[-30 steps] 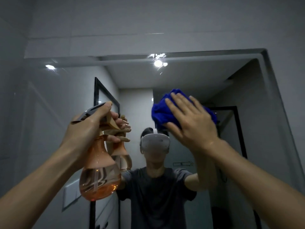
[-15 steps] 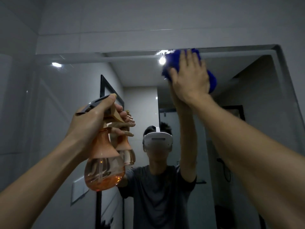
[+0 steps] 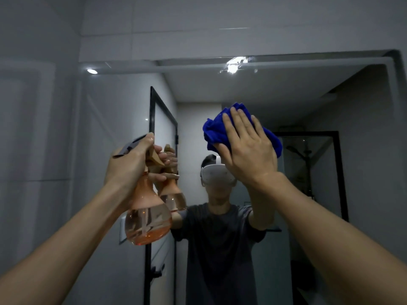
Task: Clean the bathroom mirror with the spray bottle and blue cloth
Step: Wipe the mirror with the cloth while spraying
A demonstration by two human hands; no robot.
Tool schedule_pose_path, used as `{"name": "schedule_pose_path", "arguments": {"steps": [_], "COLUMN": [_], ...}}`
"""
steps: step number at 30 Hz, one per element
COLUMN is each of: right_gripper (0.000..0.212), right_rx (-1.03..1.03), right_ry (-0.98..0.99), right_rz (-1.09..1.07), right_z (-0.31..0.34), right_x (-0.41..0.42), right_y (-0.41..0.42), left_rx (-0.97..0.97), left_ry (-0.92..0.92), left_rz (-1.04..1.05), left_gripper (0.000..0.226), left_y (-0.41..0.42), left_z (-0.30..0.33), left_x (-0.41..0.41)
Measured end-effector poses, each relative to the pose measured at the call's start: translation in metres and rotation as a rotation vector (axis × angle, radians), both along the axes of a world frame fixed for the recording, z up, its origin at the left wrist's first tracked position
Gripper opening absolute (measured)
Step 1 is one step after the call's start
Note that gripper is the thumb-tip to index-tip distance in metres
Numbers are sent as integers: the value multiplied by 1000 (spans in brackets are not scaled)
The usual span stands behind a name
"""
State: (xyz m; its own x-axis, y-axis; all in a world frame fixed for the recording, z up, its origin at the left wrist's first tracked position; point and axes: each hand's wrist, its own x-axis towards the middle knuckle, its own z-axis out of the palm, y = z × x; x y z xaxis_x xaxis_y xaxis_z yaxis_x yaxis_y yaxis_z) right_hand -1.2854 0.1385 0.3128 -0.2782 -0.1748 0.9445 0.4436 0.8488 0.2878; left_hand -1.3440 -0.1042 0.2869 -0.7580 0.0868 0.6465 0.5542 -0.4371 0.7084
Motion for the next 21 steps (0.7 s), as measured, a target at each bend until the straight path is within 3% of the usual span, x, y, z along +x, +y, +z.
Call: {"name": "schedule_pose_path", "arguments": {"steps": [7,14,21], "right_gripper": [69,71,70], "right_rx": [-19,-115,-246], "right_ry": [13,49,89], "right_rz": [-20,30,80], "right_z": [-1,19,70], "right_x": [1,-7,-50], "right_y": [-3,-16,-89], "left_rx": [-39,-65,-56], "left_ry": [18,72,157], "left_rz": [118,22,-66], "left_gripper": [34,35,39], "left_y": [-31,-57,-98], "left_z": [-5,1,12], "left_x": [-16,-19,-16]}}
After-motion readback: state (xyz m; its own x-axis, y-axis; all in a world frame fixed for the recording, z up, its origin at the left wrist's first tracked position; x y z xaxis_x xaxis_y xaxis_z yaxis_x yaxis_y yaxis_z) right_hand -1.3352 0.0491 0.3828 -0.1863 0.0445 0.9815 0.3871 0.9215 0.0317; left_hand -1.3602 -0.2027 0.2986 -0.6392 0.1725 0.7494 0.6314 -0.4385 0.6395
